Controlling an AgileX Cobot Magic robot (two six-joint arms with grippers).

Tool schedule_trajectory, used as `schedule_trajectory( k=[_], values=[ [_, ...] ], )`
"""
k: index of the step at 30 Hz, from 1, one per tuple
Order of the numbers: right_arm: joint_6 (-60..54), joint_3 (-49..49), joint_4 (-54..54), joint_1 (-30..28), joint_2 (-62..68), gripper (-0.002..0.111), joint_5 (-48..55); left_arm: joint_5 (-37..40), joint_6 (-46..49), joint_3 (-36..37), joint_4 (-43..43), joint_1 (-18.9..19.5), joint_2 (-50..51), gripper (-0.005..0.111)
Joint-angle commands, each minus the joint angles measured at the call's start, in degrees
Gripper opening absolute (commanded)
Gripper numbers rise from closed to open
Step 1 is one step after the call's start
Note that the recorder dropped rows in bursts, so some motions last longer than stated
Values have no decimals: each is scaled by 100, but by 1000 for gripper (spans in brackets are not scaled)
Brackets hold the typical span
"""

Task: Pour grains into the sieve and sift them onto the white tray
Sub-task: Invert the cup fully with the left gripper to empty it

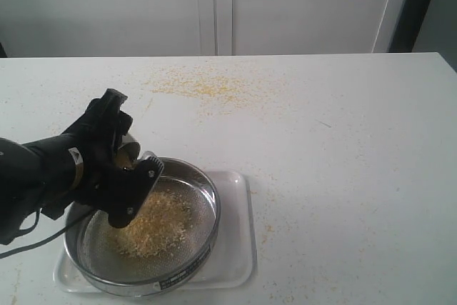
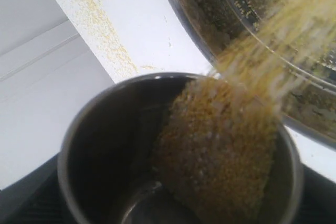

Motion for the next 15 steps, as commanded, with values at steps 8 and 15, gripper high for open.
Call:
schedule_trajectory(
  k=[8,15],
  values=[
    [-1,32,-13,-46,-33,0,-56,647,459,-60,57,-500,-68,0],
    [-1,32,-13,-46,-33,0,-56,731,741,-60,57,-636,-68,0]
  ],
)
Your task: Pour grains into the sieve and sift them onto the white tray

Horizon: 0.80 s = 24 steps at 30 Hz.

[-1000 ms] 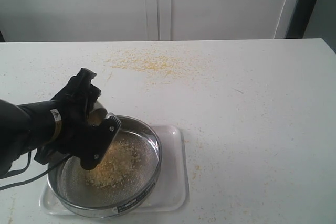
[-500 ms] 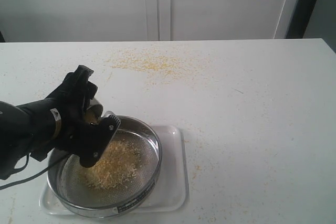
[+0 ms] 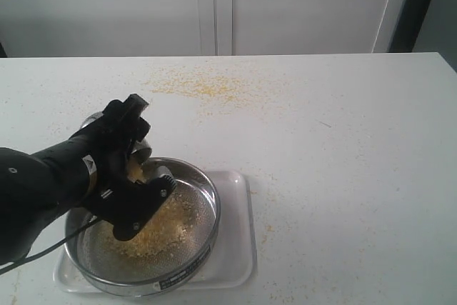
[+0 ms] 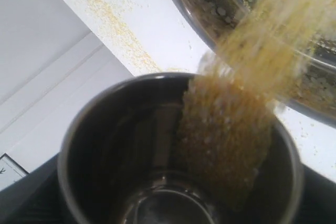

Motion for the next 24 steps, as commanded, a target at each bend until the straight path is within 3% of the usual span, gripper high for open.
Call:
schedule_trajectory(
  k=[1,7,24],
  values=[
    [-1,32,-13,-46,-33,0,-56,243,97,-24,57,-63,-68,0],
    [-1,32,-13,-46,-33,0,-56,901,374,-24,57,-134,-68,0],
    [-1,32,-13,-46,-33,0,-56,1700,823,-24,57,-849,-57,0]
  ],
)
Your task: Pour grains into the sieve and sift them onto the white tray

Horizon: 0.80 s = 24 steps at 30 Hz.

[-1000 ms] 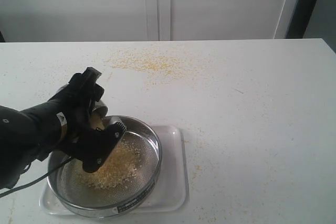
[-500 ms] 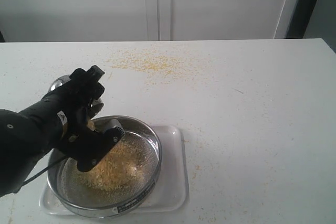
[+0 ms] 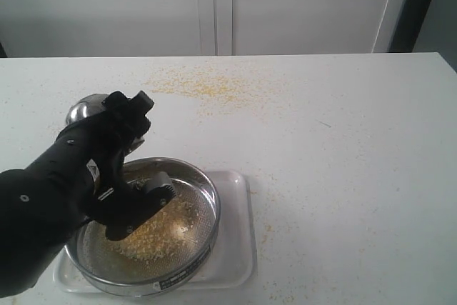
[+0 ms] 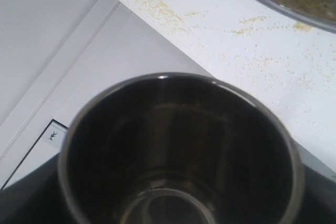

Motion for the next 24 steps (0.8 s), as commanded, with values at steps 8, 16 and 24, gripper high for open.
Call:
schedule_trajectory(
  k=[8,16,24],
  values=[
    [-1,32,-13,-46,-33,0,-56,299,425,-17,67,-132,-57,0],
    [-1,32,-13,-46,-33,0,-56,447,-141,-19,67,-473,104,0],
    [-1,32,-13,-46,-33,0,-56,586,-438,-20,67,-494,346,0]
  ],
)
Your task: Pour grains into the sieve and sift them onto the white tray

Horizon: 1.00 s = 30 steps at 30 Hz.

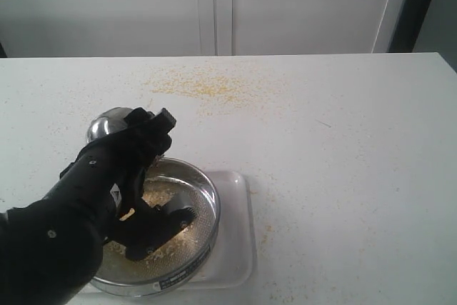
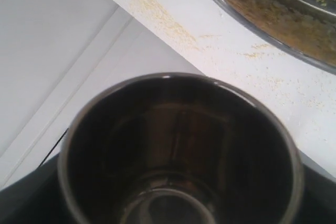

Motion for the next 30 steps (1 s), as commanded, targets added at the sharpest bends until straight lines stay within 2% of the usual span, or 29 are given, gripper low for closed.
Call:
schedule_trajectory(
  k=[1,2,4,5,6,8,9,11,16,19,21,25,30],
  values=[
    [-1,32,-13,-46,-33,0,-56,387,-100,-7,62,-19,31,0],
    [-1,32,-13,-46,-33,0,-56,239,-369,-7,62,26,17,0],
    [-1,32,-13,-46,-33,0,-56,282,-164,-7,62,146,27,0],
    [-1,32,-13,-46,-33,0,-56,310,-339,-7,62,-13,-57,0],
    [-1,32,-13,-46,-33,0,-56,13,-756,-7,62,-107,-150,0],
    [-1,32,-13,-46,-33,0,-56,-101,-489,4,62,135,-126,0],
    [-1,32,-13,-46,-33,0,-56,56,-474,4,62,86,-126,0],
    [-1,32,-13,-46,-33,0,-56,97,-1139,4,62,19,-223,0],
    [-1,32,-13,-46,-33,0,-56,13,-1719,4,-68,20,-238,0],
    [-1,32,-13,-46,-33,0,-56,-83,-2973,4,62,43,-238,0],
    [-1,32,-13,-46,-33,0,-56,-306,-3732,-7,62,180,-238,0],
    [-1,32,-13,-46,-33,0,-56,-778,-4425,-7,62,474,-238,0],
    [-1,32,-13,-46,-33,0,-56,-884,-5219,-7,62,775,-254,0]
  ],
)
